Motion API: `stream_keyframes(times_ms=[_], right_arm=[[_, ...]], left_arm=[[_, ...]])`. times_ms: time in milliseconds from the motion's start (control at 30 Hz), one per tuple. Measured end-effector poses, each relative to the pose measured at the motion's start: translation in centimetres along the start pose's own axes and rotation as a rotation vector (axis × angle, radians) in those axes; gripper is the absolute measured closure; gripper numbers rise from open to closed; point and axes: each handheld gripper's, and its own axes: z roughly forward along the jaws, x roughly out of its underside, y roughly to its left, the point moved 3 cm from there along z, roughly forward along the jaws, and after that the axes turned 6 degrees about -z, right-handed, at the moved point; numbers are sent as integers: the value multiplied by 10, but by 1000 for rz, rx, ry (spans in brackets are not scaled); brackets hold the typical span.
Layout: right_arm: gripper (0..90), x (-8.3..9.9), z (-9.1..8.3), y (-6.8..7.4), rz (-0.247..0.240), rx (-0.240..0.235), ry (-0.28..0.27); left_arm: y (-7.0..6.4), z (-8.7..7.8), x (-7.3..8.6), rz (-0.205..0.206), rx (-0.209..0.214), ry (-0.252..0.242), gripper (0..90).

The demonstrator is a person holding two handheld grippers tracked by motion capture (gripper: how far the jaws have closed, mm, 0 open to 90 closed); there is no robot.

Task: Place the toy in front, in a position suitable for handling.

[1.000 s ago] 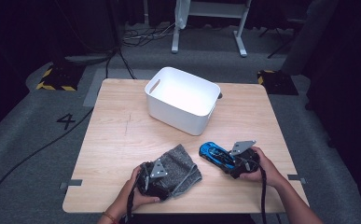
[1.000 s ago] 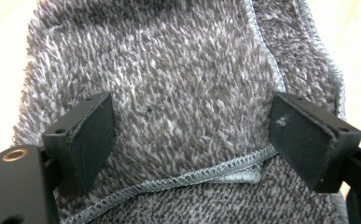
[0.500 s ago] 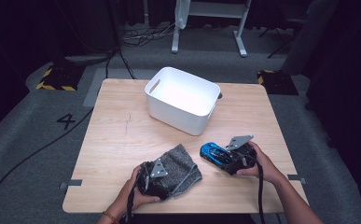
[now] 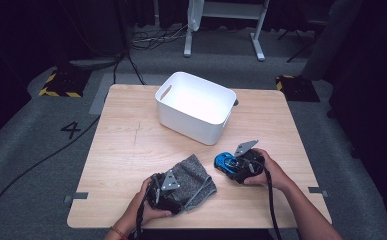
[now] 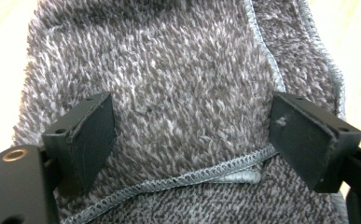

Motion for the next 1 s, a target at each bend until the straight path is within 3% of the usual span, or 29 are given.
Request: stream_keyframes(times_ms=[100, 200, 433, 1000], right_arm=[[215, 3, 0, -2, 23, -40, -10], [251, 4, -2, -2, 12, -45, -12], [261, 5, -3, -2, 17, -43, -7], [266, 14, -8, 5, 18, -24, -65]], left_arm=[[0, 0, 0, -1, 0, 0, 160], [0, 0, 0, -1, 1, 0, 160], [0, 0, 0, -2, -2, -1, 160], [0, 0, 0, -3, -2, -1, 160]])
